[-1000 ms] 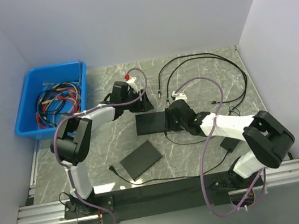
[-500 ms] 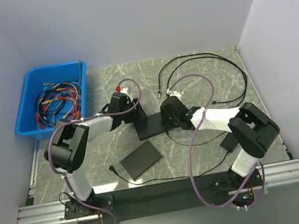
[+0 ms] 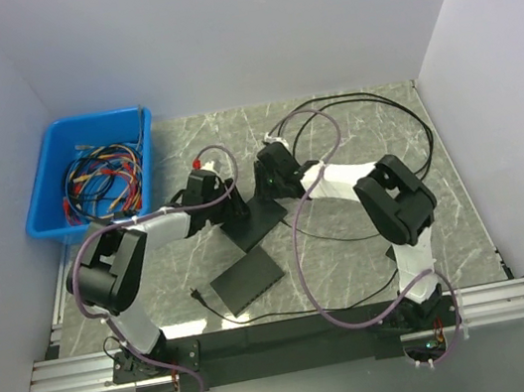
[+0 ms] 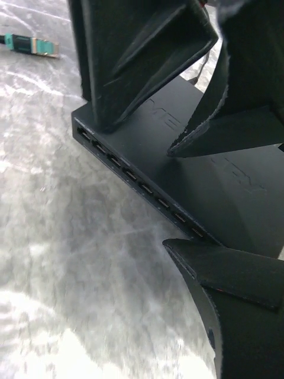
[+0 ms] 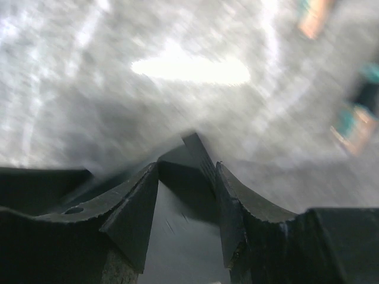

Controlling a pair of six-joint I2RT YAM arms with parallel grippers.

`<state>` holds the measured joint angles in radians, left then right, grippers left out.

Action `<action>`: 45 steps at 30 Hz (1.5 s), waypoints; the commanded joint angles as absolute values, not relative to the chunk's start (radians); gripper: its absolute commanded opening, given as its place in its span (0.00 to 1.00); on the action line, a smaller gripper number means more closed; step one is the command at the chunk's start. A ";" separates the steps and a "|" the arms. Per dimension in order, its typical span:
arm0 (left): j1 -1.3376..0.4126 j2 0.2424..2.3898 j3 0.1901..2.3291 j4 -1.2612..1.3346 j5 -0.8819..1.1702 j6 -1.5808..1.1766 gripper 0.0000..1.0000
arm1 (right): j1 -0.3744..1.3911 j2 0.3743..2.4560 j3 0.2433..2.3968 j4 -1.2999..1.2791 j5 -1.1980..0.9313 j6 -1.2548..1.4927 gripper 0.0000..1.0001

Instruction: Insert the plug into the switch port

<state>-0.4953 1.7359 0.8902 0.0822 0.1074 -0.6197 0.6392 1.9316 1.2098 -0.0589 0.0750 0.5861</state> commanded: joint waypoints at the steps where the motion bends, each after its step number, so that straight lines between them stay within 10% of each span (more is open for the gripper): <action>1: -0.459 1.707 0.867 0.052 0.077 -0.635 0.63 | 0.643 1.960 1.319 -0.066 0.032 0.555 0.50; 17: -0.407 1.635 0.801 0.117 0.104 -0.635 0.63 | 0.558 1.611 1.011 -0.195 0.029 0.627 0.52; 45: -0.345 1.529 0.726 0.149 0.097 -0.644 0.62 | 0.597 1.962 1.230 -0.147 -0.118 0.699 0.53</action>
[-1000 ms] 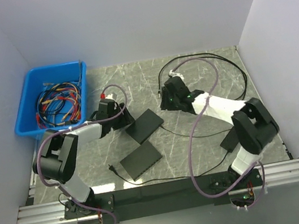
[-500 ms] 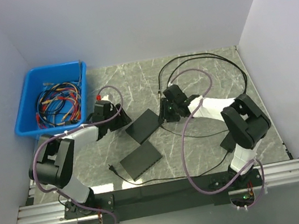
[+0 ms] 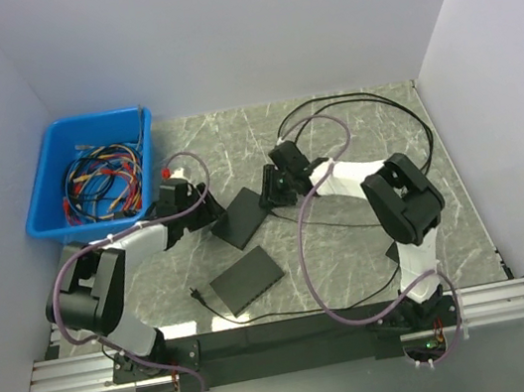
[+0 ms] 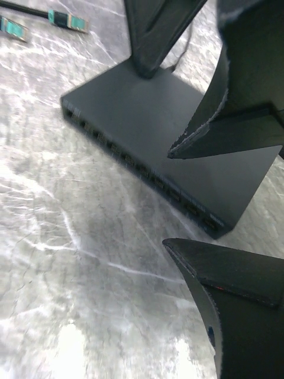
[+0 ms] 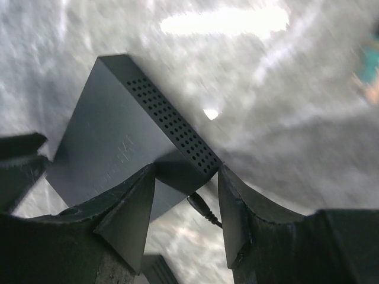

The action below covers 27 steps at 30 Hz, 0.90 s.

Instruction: Insert the plug into the switch port

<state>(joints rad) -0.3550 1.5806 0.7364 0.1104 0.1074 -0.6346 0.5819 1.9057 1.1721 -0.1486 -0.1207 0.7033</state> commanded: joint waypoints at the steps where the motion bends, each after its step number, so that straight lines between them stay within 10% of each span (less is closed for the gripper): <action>1: -0.341 1.522 0.718 0.149 0.094 -0.647 0.62 | 0.597 1.977 1.270 -0.150 -0.124 0.701 0.53; 15: -0.325 1.344 0.672 0.115 0.023 -0.655 0.63 | 0.722 2.275 1.787 -0.305 -0.141 0.670 0.53; 27: -0.423 1.278 0.661 0.118 0.003 -0.637 0.63 | 0.673 1.749 1.311 -0.278 0.208 0.509 0.58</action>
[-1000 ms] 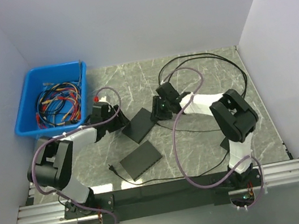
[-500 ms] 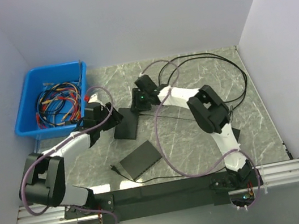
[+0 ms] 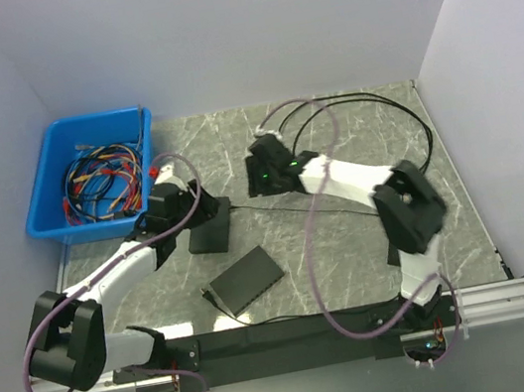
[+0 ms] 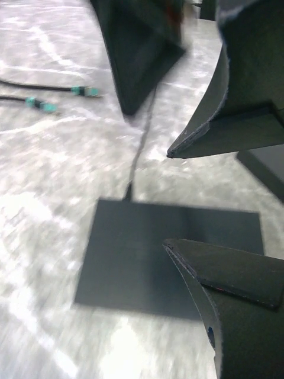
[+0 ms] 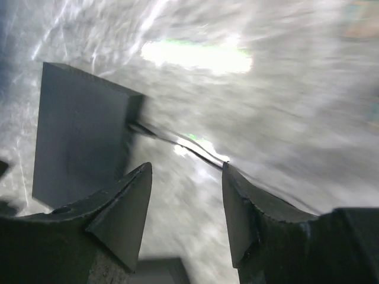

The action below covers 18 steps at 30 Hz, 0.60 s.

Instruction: Insert the plug into the switch port

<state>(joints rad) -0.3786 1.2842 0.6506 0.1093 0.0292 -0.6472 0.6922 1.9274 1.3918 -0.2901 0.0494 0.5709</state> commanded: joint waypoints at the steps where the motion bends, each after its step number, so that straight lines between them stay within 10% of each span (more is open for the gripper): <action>1: -0.455 1.295 0.678 0.106 0.003 -0.638 0.63 | 0.670 1.711 1.283 -0.276 0.227 0.503 0.59; 18: -0.676 1.449 0.894 0.075 -0.139 -0.614 0.62 | 0.442 1.485 1.103 -0.331 0.245 0.517 0.60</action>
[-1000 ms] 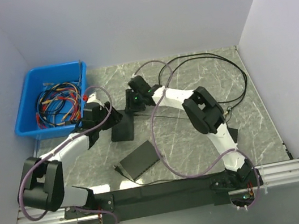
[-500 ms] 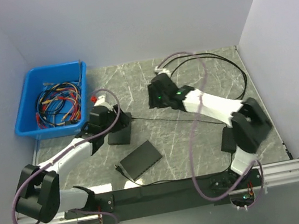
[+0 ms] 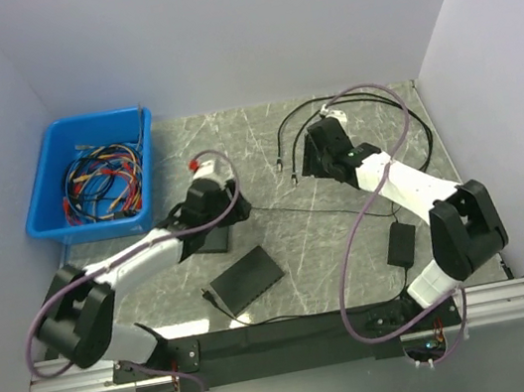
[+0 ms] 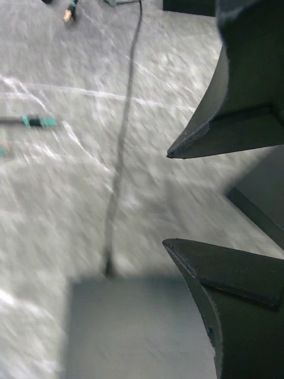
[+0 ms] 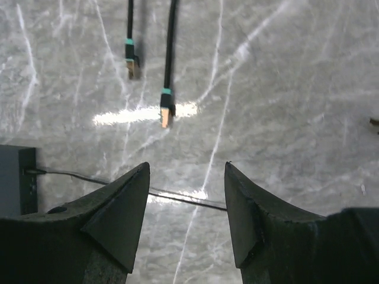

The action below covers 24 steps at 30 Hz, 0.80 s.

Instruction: Insert the plug into the switch port

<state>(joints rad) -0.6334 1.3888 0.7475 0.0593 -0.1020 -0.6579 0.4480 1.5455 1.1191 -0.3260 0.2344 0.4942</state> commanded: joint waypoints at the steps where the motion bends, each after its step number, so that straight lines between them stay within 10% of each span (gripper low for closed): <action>1: -0.689 1.513 0.935 0.068 -0.153 -0.598 0.62 | 0.437 1.441 1.083 -0.333 0.261 0.541 0.60; 12: -0.762 2.041 1.507 -0.121 -0.279 -0.414 0.59 | 0.407 0.997 0.783 -0.419 0.417 0.623 0.64; 24: -0.821 2.226 1.672 -0.189 -0.365 -0.405 0.55 | 0.407 0.884 0.673 -0.345 0.301 0.600 0.66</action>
